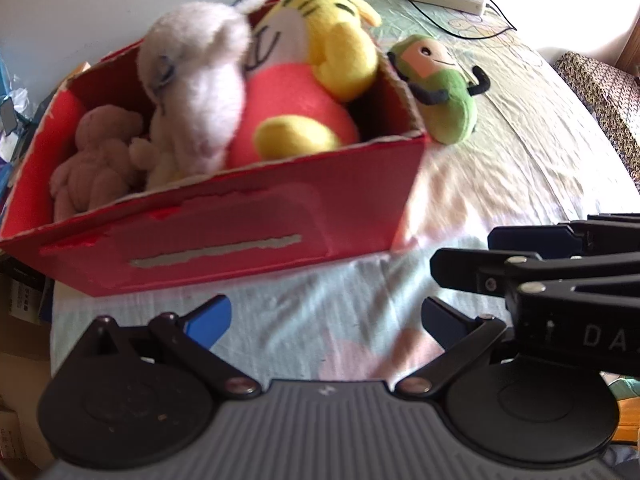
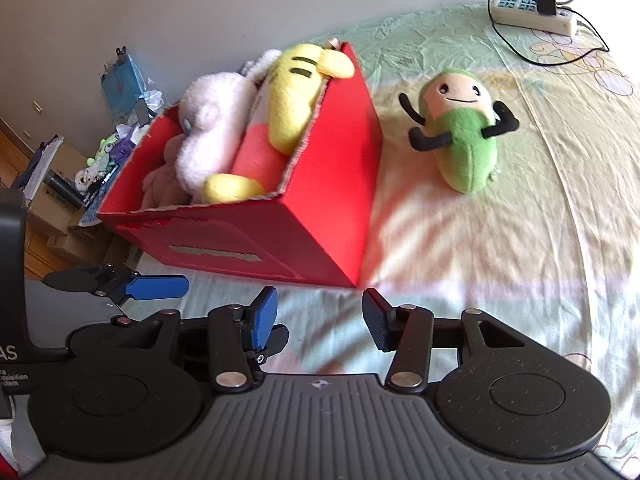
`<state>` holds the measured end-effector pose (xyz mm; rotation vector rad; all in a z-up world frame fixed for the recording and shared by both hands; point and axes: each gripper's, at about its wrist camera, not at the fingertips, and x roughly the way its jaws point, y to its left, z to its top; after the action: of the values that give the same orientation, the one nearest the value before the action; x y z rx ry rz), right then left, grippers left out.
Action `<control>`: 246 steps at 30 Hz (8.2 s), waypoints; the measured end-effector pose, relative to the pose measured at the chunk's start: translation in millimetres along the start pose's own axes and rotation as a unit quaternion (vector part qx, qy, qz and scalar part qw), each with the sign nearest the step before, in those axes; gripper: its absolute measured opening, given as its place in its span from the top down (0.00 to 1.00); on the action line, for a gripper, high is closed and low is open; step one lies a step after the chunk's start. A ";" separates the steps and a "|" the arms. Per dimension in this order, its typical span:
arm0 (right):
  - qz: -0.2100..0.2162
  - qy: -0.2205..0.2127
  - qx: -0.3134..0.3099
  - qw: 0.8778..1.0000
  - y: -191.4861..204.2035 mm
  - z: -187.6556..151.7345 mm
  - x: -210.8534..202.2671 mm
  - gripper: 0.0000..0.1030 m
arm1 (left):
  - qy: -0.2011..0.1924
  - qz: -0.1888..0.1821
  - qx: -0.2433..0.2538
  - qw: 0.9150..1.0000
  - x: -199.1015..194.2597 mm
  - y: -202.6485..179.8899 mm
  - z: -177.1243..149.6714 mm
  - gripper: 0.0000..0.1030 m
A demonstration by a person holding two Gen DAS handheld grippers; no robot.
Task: Organize objects
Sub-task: 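Move the right gripper to the green bean plush on the bed, then close the right gripper on the green plush's head and lift it, then carry the green plush with the right gripper over the red box, then lower the green plush into the box beside the white bunny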
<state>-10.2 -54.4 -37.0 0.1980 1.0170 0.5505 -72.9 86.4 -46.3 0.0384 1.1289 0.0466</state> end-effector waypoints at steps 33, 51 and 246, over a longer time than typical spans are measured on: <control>-0.029 0.020 0.070 0.997 -121.1 10.1 -26.7 0.51 | 0.007 -0.006 0.084 0.996 34.1 -131.2 38.3 0.02; 0.012 0.001 0.133 0.991 -174.6 40.7 -10.4 0.54 | -0.018 -0.008 0.076 0.997 54.8 -139.3 63.0 0.04; 0.093 -0.010 -0.013 0.996 137.1 96.2 96.0 0.53 | -0.089 -0.055 0.019 0.994 15.2 168.4 72.7 0.25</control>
<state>63.2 120.9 -3.4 0.2759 0.9764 0.7288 -3.7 254.9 -19.8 0.0135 0.9517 -0.0763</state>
